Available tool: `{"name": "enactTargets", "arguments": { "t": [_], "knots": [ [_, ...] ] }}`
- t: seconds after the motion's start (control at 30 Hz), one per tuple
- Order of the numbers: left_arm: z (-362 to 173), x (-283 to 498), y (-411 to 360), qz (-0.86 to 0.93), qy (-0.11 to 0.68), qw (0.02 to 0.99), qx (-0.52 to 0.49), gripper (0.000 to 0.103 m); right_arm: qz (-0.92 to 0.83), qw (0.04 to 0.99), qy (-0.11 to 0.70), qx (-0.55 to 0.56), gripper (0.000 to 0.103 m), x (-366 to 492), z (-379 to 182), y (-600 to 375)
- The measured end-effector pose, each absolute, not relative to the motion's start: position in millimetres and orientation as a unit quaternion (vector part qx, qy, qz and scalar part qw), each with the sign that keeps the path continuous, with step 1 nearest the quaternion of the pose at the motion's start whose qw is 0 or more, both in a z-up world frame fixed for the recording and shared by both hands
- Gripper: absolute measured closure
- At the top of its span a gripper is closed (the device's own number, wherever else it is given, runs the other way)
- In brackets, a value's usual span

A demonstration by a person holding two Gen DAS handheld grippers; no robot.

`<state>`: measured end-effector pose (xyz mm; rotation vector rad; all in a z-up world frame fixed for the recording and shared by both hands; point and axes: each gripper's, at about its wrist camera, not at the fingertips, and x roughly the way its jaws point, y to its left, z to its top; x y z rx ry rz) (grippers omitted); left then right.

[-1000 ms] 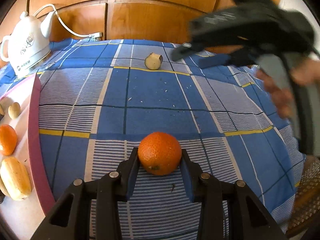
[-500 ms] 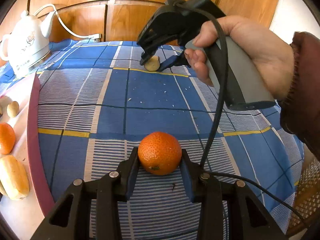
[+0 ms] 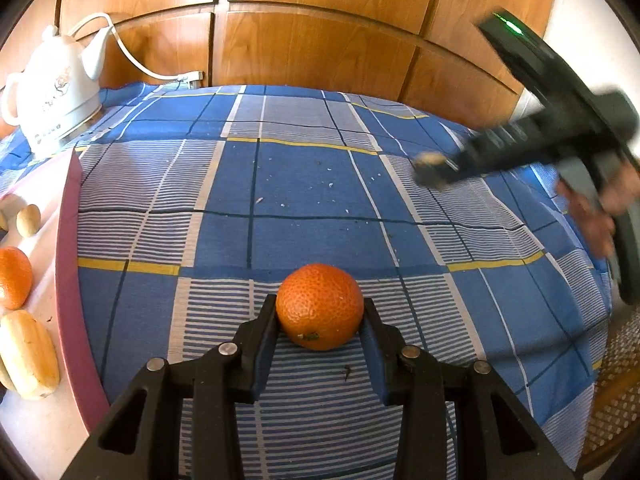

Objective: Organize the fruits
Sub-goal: 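Lift the beige cut piece with the right gripper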

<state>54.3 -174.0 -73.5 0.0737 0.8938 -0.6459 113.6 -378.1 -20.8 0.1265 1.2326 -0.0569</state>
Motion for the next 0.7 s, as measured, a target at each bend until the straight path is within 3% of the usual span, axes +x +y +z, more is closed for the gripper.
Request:
{"name": "enactTargets", "arguments": {
  "t": [0.17, 0.7],
  "knots": [
    [-72, 56, -175, -0.302, 0.432, 0.849, 0.037, 0.063, -0.027, 0.816, 0.574, 0.06, 0.068, 81, -28, -385],
    [-65, 40, -172, -0.274, 0.443, 0.851, 0.061, 0.064, -0.026, 0.829, 0.558, -0.024, 0.068, 90, -34, -359]
  ]
}}
